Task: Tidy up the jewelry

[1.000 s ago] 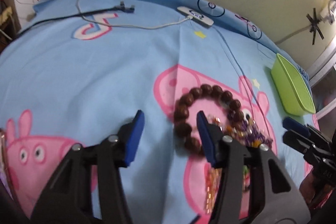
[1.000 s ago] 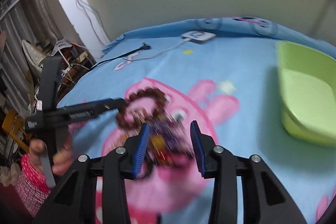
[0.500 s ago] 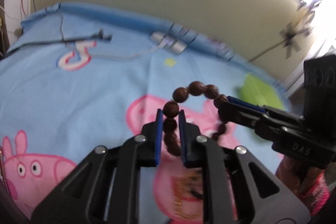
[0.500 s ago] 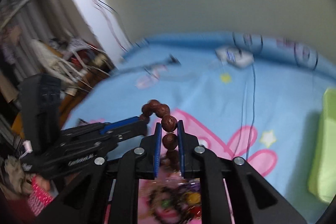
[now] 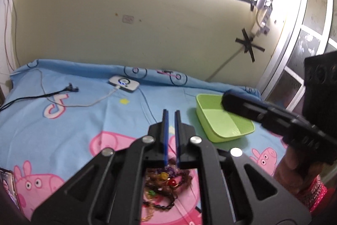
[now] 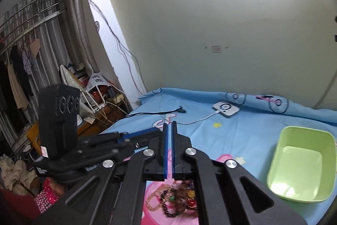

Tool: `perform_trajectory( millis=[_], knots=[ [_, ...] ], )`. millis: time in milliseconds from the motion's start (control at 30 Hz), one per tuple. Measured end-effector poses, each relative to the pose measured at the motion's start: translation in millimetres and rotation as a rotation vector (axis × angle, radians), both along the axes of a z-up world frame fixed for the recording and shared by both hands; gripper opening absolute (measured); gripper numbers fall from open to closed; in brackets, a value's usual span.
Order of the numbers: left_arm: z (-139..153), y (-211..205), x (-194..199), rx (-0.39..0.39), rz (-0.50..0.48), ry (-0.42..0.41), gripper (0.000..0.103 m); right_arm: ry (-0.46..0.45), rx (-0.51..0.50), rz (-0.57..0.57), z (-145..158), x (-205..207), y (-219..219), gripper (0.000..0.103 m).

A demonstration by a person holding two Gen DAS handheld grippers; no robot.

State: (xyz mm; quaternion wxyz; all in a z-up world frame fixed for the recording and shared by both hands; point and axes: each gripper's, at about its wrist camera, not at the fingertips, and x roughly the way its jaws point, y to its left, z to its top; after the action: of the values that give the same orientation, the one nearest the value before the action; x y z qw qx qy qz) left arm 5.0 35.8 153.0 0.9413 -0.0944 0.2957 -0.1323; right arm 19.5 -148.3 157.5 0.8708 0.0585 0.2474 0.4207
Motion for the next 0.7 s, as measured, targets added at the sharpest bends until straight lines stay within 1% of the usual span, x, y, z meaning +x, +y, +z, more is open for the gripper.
perform_trajectory(
  millis=[100,167,233,300,333,367,400,433,500,567,633,667,700],
  knots=[
    [-11.3,-5.5,1.5,0.020,-0.001,0.029,0.005,0.054,-0.007,-0.015,-12.3,6.6,-15.5,0.000],
    [-22.7,-2.0,0.5,0.027,0.005,0.063,0.005,0.105,-0.015,-0.015,-28.6,11.2,-24.7,0.000],
    [-37.5,4.1,0.4,0.041,0.016,0.110,0.005,0.181,-0.025,-0.016,-56.6,20.8,-32.5,0.000],
    [-52.3,9.4,3.0,0.035,0.013,0.167,0.005,0.272,-0.041,-0.006,-89.0,29.5,-35.5,0.000],
    [-61.2,9.3,6.5,0.025,-0.001,0.209,0.005,0.324,-0.061,-0.018,-106.6,34.7,-36.1,0.000],
    [-69.7,7.0,10.2,0.020,-0.019,0.246,0.005,0.372,-0.074,-0.034,-122.3,38.9,-36.8,0.007],
    [-75.4,4.5,12.6,0.023,-0.033,0.266,0.005,0.399,-0.081,-0.046,-130.8,41.2,-37.1,0.024],
    [-83.3,-1.4,16.4,0.038,-0.055,0.292,0.007,0.412,-0.092,-0.062,-138.0,41.3,-37.0,0.035],
    [-95.8,-11.4,23.6,0.064,-0.086,0.327,0.028,0.404,-0.130,-0.090,-147.8,40.3,-32.4,0.038],
    [-107.8,-17.9,29.7,0.086,-0.096,0.346,0.029,0.393,-0.174,-0.086,-152.1,40.3,-26.0,0.038],
    [-118.3,-20.9,35.8,0.092,-0.105,0.373,0.029,0.357,-0.215,-0.084,-152.7,39.2,-17.7,0.037],
    [-123.7,-23.0,39.0,0.104,-0.103,0.382,0.028,0.344,-0.230,-0.082,-152.5,39.8,-14.0,0.033],
    [-126.9,-24.3,40.3,0.119,-0.098,0.382,0.017,0.339,-0.241,-0.072,-153.6,40.9,-12.3,0.006]
  ],
)
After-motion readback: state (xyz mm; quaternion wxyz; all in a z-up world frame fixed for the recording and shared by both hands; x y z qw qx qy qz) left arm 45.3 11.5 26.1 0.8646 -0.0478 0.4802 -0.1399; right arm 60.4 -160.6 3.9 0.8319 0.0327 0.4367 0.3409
